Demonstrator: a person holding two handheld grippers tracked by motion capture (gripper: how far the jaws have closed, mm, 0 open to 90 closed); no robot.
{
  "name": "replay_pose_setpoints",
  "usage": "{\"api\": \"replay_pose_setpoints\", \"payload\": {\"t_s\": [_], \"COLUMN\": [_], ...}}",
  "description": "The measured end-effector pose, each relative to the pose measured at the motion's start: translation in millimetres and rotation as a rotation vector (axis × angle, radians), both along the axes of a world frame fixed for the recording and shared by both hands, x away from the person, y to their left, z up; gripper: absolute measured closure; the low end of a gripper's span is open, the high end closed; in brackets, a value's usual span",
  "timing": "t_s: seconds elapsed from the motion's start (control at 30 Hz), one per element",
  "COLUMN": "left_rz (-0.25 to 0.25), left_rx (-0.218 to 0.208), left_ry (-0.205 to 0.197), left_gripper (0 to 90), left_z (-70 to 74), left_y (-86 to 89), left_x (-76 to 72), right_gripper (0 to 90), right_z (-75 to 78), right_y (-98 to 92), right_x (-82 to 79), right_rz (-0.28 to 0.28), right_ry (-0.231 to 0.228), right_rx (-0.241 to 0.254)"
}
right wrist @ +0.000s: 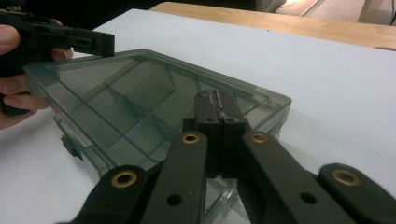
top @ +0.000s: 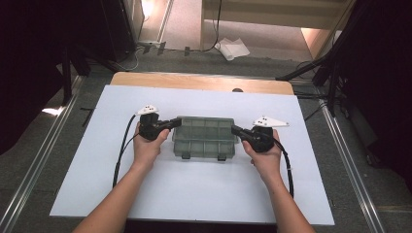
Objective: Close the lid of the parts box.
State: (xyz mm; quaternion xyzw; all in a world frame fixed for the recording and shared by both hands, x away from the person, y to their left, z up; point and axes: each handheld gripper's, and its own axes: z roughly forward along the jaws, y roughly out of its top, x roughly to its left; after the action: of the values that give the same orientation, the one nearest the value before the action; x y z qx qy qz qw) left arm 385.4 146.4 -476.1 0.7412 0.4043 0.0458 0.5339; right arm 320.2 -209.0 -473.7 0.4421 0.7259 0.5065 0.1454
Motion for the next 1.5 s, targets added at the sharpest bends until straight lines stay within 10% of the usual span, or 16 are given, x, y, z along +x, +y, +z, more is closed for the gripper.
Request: {"api": "replay_pose_setpoints", "payload": {"t_s": [1.5], "left_rz": [-0.012], "left_rx": [0.078], "left_ry": [-0.075], "left_gripper": [89.6], "left_z": [-17.5], "left_y": [8.2], "left_x": [-53.4], "right_gripper": [90.0], "right_z": [-25.2], "right_y": [3.5], "right_x": [-35.8], "right_rz": [0.029], "right_ry": [0.017], "right_rx": [-0.038]}}
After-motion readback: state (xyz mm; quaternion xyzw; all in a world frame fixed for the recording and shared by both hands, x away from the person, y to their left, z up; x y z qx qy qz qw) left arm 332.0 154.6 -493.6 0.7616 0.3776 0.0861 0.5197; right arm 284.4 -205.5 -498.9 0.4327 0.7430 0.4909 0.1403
